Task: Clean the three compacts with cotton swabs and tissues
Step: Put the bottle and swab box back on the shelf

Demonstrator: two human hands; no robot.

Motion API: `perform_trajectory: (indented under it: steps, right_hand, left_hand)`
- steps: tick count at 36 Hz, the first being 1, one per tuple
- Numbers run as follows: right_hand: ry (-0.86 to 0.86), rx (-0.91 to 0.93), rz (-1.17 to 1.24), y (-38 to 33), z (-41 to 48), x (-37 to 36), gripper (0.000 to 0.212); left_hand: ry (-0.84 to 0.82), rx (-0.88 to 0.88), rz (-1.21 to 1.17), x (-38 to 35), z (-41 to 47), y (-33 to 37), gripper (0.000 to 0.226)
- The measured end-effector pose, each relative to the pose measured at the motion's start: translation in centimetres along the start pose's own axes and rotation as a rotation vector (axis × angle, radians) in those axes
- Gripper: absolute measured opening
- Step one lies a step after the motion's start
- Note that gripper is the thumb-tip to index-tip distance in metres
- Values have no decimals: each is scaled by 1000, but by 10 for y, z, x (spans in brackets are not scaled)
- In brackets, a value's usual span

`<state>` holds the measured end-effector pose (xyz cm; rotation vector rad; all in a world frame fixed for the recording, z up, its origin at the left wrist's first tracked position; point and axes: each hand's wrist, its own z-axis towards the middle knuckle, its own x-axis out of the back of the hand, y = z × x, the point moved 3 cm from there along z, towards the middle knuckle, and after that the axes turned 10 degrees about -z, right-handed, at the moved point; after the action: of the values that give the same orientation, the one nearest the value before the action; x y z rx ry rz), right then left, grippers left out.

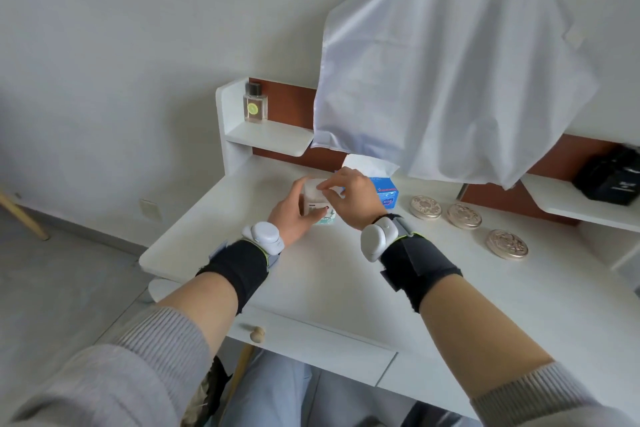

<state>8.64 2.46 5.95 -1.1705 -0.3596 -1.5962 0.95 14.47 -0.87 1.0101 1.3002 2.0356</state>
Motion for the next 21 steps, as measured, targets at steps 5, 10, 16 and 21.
perform_trajectory:
  steps: [5, 10, 16, 21]
  right_hand:
    - [8, 30, -41, 0, -7, -6, 29]
    - [1, -10, -82, -5, -8, -5, 32]
    - [-104, 64, -141, -7, -3, 7, 34]
    - [8, 75, -72, -5, 6, 14, 40]
  left_hand:
    - [-13, 37, 34, -2, 2, -2, 50]
    - [-44, 68, 33, -3, 0, -2, 49]
    - [-62, 118, -100, 3, -1, 7, 41]
    - [-62, 78, -218, 19, 10, 32, 48]
